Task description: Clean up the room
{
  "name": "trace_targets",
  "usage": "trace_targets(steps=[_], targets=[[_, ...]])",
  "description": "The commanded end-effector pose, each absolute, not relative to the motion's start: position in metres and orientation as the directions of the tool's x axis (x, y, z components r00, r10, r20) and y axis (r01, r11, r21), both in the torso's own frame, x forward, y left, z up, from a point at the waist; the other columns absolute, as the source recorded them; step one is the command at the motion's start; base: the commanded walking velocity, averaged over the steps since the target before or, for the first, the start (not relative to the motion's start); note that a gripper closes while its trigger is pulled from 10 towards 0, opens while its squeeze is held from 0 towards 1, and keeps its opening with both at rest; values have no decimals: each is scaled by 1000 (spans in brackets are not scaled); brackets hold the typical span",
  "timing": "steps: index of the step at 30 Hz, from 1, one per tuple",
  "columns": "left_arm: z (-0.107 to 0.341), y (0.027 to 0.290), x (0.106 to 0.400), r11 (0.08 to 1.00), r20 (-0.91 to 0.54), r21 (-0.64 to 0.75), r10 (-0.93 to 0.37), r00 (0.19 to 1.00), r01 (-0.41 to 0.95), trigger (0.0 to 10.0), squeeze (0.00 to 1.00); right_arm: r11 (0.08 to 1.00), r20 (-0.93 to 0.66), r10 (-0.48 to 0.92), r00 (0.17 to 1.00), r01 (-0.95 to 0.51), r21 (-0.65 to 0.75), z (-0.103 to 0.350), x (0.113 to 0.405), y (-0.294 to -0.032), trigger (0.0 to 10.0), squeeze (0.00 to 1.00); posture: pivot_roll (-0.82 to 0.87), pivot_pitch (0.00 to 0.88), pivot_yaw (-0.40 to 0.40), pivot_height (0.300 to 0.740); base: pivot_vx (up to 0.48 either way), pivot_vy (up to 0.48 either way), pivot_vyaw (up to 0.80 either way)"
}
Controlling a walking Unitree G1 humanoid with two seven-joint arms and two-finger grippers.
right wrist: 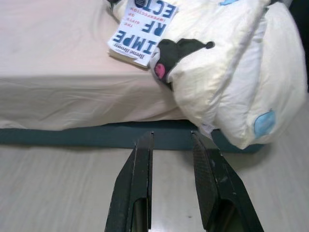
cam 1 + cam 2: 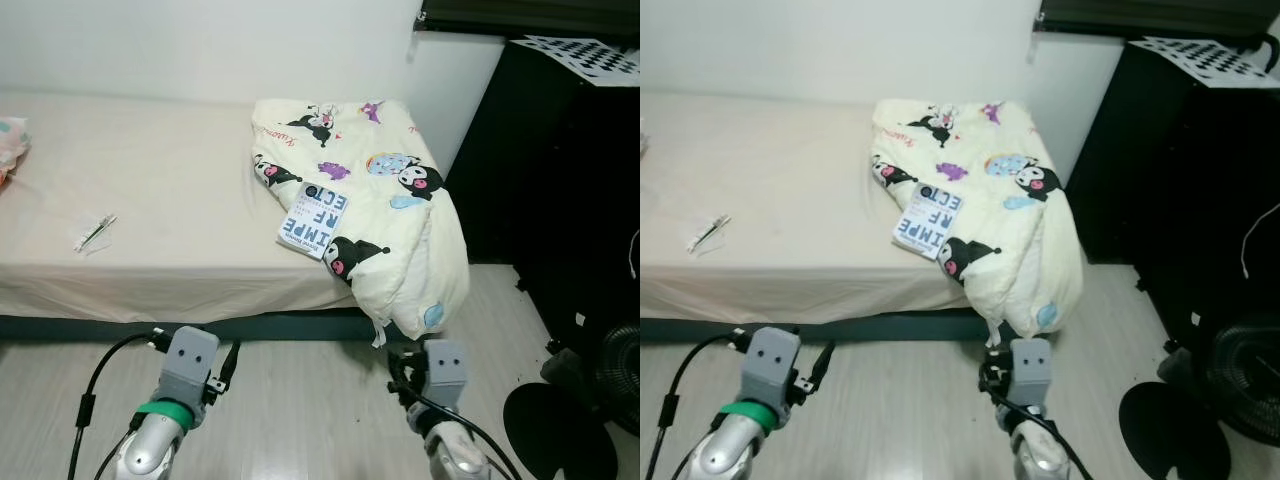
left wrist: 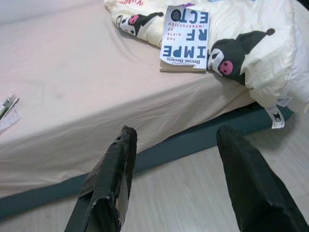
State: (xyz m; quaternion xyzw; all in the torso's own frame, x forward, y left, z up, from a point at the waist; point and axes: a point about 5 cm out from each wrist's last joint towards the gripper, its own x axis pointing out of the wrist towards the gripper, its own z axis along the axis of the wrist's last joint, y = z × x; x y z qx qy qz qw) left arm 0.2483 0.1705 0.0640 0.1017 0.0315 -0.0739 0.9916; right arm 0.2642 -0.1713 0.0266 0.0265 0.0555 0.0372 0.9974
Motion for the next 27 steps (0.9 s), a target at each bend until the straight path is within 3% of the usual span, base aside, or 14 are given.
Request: trace_targets(steps=[1, 9, 17, 27], targets=[[63, 169, 243, 972, -103, 174, -144, 984, 160, 10000, 0, 997, -102, 72, 992, -69, 40, 30, 261, -173, 10000, 0, 1, 54, 9, 740, 0, 0, 0], [76, 161, 253, 982, -88, 139, -117, 989, 128, 10000, 0, 996, -51, 83, 995, -82, 29, 49, 265, -166, 10000, 0, 0, 44, 7, 740, 0, 0, 0], [95, 170, 233, 978, -49, 170, -115, 992, 122, 10000, 0, 996, -1, 80, 997, -79, 30, 73, 247, -171, 10000, 0, -9, 35, 5, 740, 0, 0, 0], [101, 157, 262, 983, -54, 140, -109, 993, 116, 10000, 0, 998, -40, 66, 997, -66, -5, 77, 267, -170, 10000, 0, -15, 19, -2, 740, 0, 0, 0]])
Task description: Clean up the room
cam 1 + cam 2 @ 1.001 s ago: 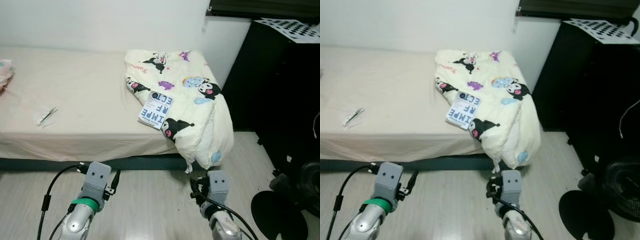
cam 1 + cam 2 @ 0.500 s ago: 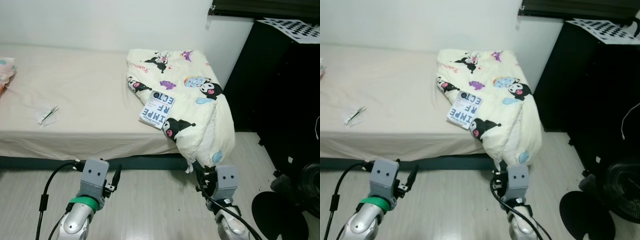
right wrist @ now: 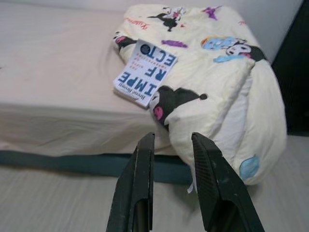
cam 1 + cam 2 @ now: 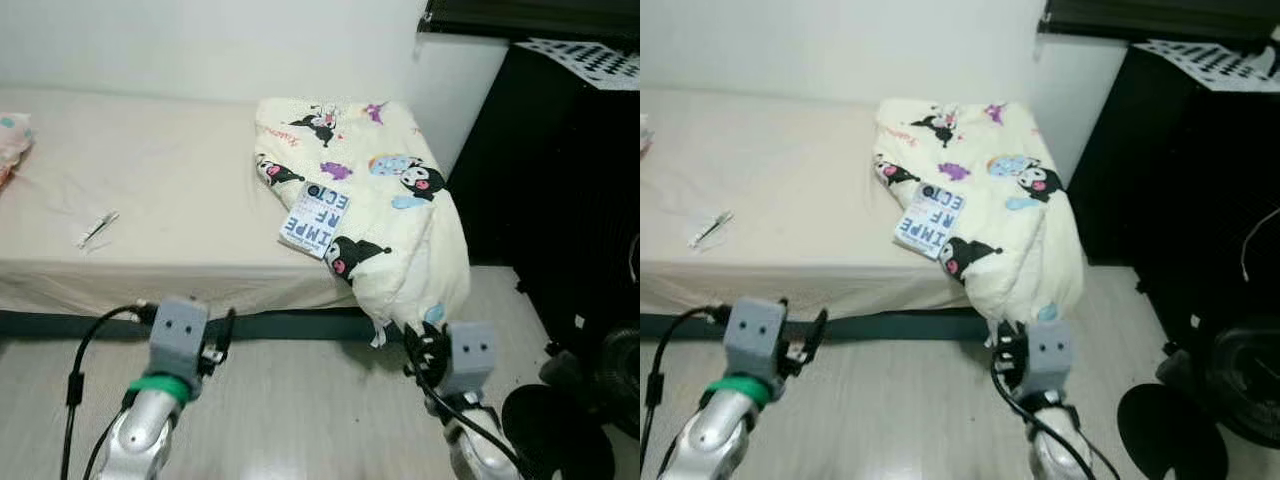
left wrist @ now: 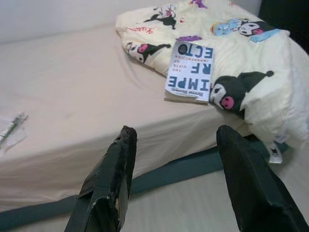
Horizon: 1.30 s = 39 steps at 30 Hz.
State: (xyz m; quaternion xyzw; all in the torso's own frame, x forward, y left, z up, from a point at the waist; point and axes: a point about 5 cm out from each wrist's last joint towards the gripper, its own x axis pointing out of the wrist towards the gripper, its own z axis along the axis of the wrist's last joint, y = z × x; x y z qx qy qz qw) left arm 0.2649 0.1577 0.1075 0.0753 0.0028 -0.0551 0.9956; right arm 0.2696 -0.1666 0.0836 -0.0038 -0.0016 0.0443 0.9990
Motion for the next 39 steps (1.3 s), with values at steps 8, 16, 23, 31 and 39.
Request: trace_targets(steps=[8, 16, 23, 31, 39], targets=[[96, 153, 261, 987, -87, 115, -102, 991, 112, 10000, 0, 998, -73, 64, 995, -62, 27, 74, 264, -165, 10000, 0, -26, 24, 1, 740, 0, 0, 0], [97, 154, 264, 989, -88, 115, -80, 993, 90, 10000, 0, 997, -92, 65, 994, -62, 38, 70, 266, -162, 10000, 0, -23, 29, 3, 740, 0, 0, 0], [98, 155, 265, 991, -89, 117, -57, 994, 67, 10000, 0, 996, -101, 75, 992, -70, 46, 70, 270, -157, 10000, 0, -18, 30, 1, 740, 0, 0, 0], [97, 156, 264, 991, -95, 121, -46, 994, 57, 10000, 0, 995, -108, 88, 990, -82, 52, 68, 271, -153, 10000, 0, -7, 32, -1, 740, 0, 230, 0], [97, 157, 263, 991, -96, 122, -40, 995, 52, 10000, 0, 995, -110, 89, 990, -84, 54, 67, 272, -153, 10000, 0, -4, 33, 3, 740, 0, 293, 0]])
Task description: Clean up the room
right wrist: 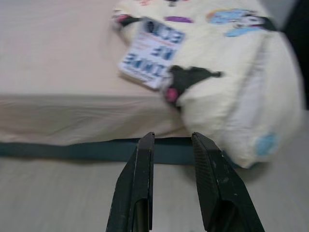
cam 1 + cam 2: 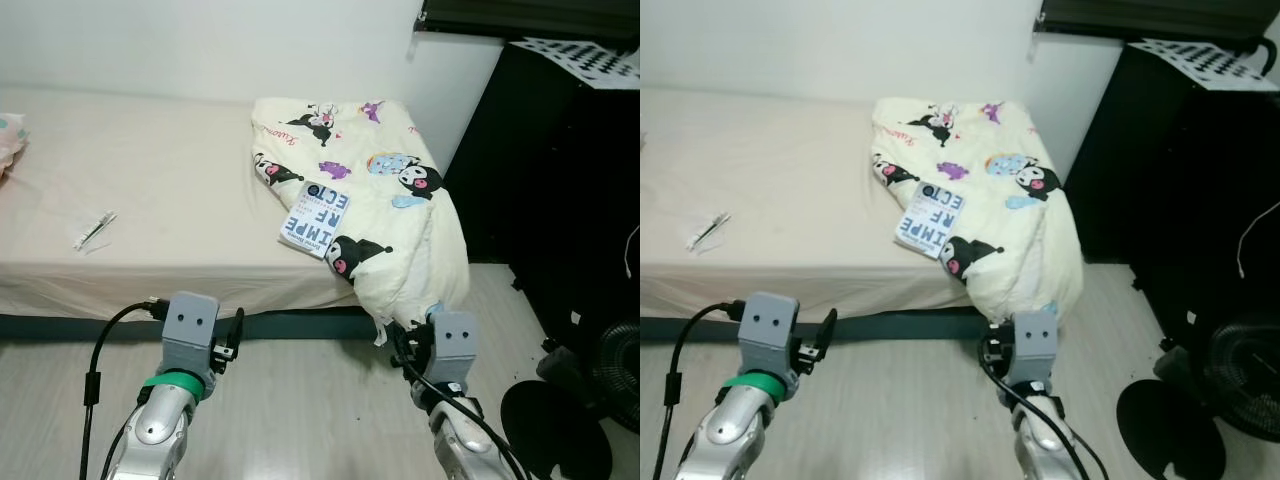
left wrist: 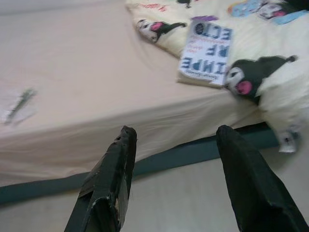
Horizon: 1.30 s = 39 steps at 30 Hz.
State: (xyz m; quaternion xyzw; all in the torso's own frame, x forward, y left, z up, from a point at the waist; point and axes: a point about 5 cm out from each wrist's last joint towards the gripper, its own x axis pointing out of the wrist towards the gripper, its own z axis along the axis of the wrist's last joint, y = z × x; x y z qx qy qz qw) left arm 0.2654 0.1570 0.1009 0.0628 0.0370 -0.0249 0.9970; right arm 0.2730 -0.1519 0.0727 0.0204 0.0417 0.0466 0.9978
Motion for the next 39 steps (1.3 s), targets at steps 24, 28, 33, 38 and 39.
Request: trace_targets(steps=[24, 28, 33, 38, 39], targets=[[98, 156, 264, 991, -99, 121, -45, 994, 56, 10000, 0, 995, -112, 87, 990, -81, 57, 66, 270, -153, 10000, 0, -8, 38, 8, 740, 0, 325, 0], [98, 157, 264, 991, -100, 120, -45, 994, 57, 10000, 0, 995, -112, 87, 990, -81, 57, 66, 270, -152, 10000, 0, -7, 39, 10, 740, 0, 326, 0], [98, 157, 265, 991, -101, 122, -47, 994, 59, 10000, 0, 995, -112, 88, 990, -82, 60, 65, 270, -150, 10000, 0, -7, 40, 12, 740, 0, 198, 0], [97, 156, 264, 991, -104, 121, -50, 993, 62, 10000, 0, 995, -112, 85, 990, -79, 61, 65, 269, -150, 10000, 0, -9, 42, 15, 740, 0, -64, 0], [97, 156, 264, 991, -104, 121, -50, 993, 62, 10000, 0, 995, -112, 85, 990, -79, 61, 65, 269, -150, 10000, 0, -9, 42, 15, 740, 0, 0, 0]])
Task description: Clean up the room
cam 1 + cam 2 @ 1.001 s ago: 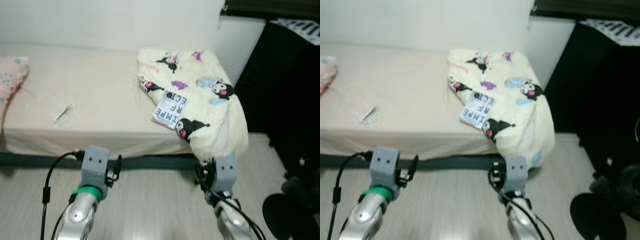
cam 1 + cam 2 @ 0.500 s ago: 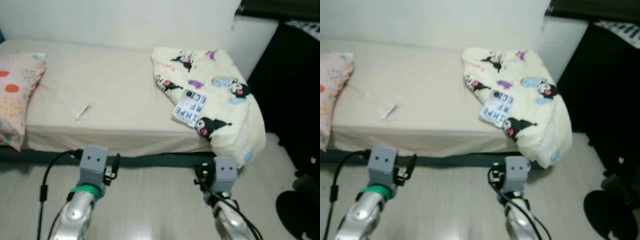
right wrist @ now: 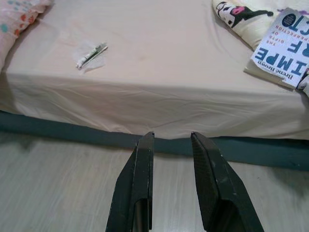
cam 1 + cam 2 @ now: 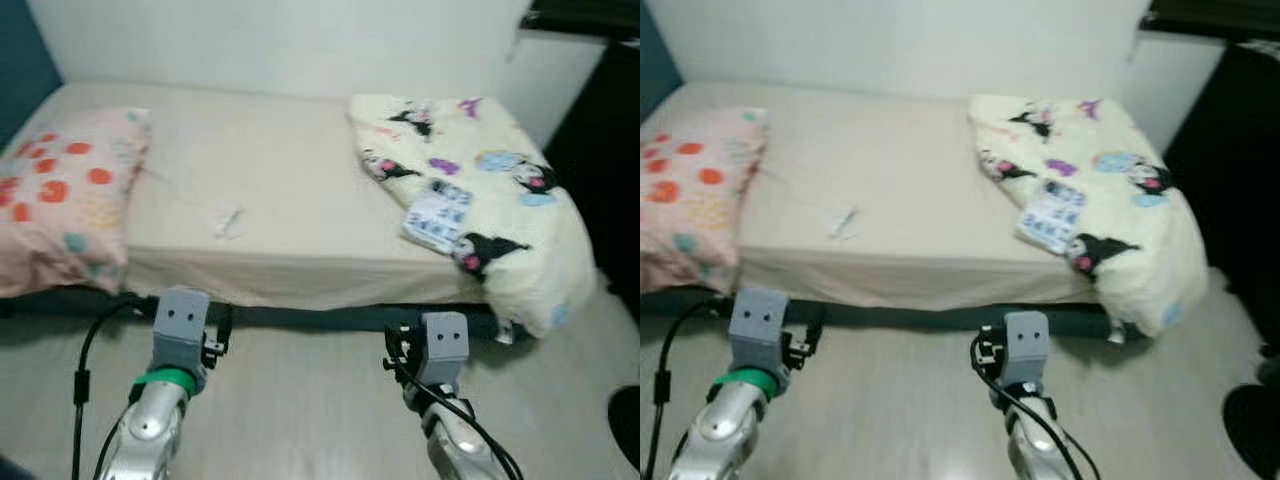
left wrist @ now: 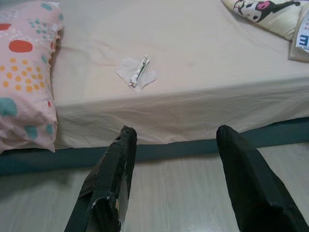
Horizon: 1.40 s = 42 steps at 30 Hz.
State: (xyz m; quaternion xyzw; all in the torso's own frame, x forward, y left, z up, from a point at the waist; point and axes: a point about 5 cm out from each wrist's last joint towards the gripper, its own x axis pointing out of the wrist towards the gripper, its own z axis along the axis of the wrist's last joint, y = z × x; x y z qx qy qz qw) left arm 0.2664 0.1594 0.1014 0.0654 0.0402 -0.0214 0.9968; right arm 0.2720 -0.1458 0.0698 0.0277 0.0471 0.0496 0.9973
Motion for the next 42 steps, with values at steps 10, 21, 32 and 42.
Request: trace_targets(steps=[10, 21, 32, 42], targets=[[97, 156, 264, 991, -103, 119, -51, 993, 64, 10000, 0, 995, -113, 85, 990, -78, 62, 65, 267, -151, 10000, 0, -10, 45, 16, 740, 0, 99, 0], [97, 156, 266, 989, -90, 138, -42, 995, 54, 10000, 0, 995, -113, 86, 990, -80, 58, 65, 268, -151, 10000, 0, -10, 46, 15, 740, 0, 0, 0], [95, 161, 269, 990, -95, 140, 16, 995, -3, 10000, 0, 988, -110, 151, 982, -151, 9, 65, 267, -144, 10000, 0, -15, 40, 12, 740, 0, 0, 266], [94, 163, 270, 989, -92, 143, 45, 995, -31, 10000, 0, 992, -103, 122, 987, -119, 31, 68, 271, -147, 10000, 0, -14, 39, 10, 740, 186, 0, 233]])
